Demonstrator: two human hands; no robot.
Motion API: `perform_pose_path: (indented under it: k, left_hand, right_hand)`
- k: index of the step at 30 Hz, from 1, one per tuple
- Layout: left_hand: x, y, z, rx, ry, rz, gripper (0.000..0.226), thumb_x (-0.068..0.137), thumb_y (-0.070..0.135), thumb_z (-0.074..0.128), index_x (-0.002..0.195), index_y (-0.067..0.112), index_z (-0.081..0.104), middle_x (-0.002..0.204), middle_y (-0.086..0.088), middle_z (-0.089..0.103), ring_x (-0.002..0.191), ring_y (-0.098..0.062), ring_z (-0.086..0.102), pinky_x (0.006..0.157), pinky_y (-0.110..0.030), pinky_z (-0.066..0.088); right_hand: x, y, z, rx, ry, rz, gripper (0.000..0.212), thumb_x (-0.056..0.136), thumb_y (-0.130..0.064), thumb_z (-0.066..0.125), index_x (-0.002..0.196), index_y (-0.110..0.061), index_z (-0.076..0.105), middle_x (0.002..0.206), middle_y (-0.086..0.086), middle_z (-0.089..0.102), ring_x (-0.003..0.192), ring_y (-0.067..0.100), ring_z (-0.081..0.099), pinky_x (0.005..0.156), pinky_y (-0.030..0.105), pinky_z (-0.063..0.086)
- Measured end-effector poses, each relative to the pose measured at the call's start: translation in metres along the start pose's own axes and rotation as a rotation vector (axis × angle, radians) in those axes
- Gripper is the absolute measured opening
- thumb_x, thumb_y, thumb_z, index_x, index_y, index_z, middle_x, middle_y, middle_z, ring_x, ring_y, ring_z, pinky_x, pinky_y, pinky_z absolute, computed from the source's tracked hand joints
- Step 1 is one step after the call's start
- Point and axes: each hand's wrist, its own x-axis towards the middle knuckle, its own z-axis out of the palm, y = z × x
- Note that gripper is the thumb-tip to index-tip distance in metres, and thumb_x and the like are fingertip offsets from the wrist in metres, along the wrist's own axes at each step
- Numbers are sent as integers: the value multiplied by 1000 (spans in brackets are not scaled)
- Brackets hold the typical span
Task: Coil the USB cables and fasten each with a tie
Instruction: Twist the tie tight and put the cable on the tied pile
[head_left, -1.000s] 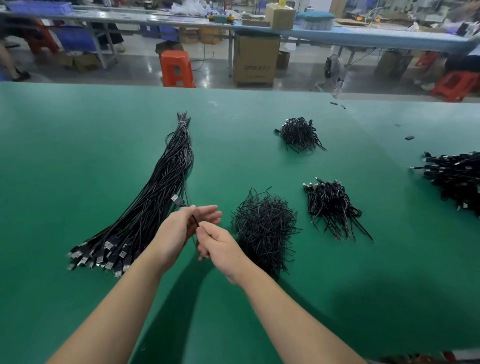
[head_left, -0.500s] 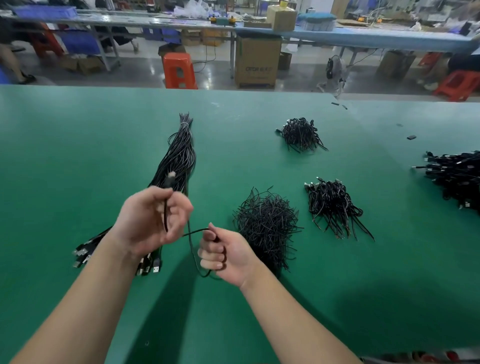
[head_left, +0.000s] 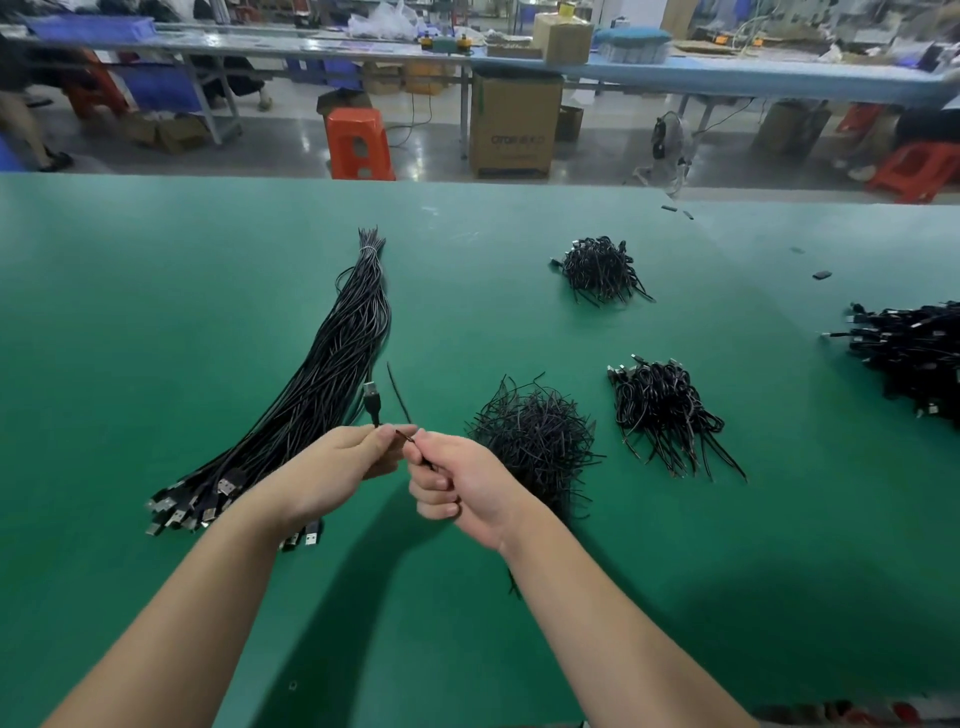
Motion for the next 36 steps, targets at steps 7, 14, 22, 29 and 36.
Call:
perform_pose_path:
  k: [7, 14, 22, 29, 36]
  left_hand:
    - [1, -12, -2, 50, -33, 95, 42, 97, 51, 44, 123, 28, 68, 134, 3, 64, 126, -6, 54, 114, -34, 32]
    - [5, -9, 21, -391, 155, 225, 44, 105, 32, 32, 131, 8, 58, 130, -5, 67, 127, -15, 58, 111, -31, 42]
    - [3, 40, 0, -1010, 376, 234, 39, 108, 31, 33, 98, 8, 62, 72, 2, 56, 43, -3, 47, 41, -16, 38]
    - [-27, 31, -24, 274, -470, -10, 39, 107, 28, 40, 102, 0, 69, 85, -13, 73, 33, -9, 36, 39, -21, 29]
    - [-10, 20, -1, 592, -61, -192, 29, 106, 28, 44, 103, 9, 65, 110, 0, 72, 88, -15, 74, 72, -32, 60]
  right_hand:
    - [-4, 7, 3, -6, -24, -57, 33, 109, -33, 38, 82, -19, 49, 58, -4, 26, 46, 8, 17, 44, 22, 14]
    - [-1, 12, 12, -57, -26, -73, 34, 109, -35, 39, 79, -22, 50, 56, -5, 29, 48, 9, 19, 46, 22, 17]
    - [1, 41, 4, 13, -17, -24, 33, 105, -35, 44, 76, -23, 54, 59, -6, 30, 52, 10, 21, 48, 20, 23]
    - [8, 28, -7, 94, 100, 4, 42, 104, -31, 46, 66, -24, 61, 59, -5, 35, 54, 11, 30, 54, 25, 26]
    - [9, 13, 0, -54, 101, -57, 34, 108, -28, 40, 77, -17, 50, 56, -9, 35, 49, 6, 25, 44, 19, 19]
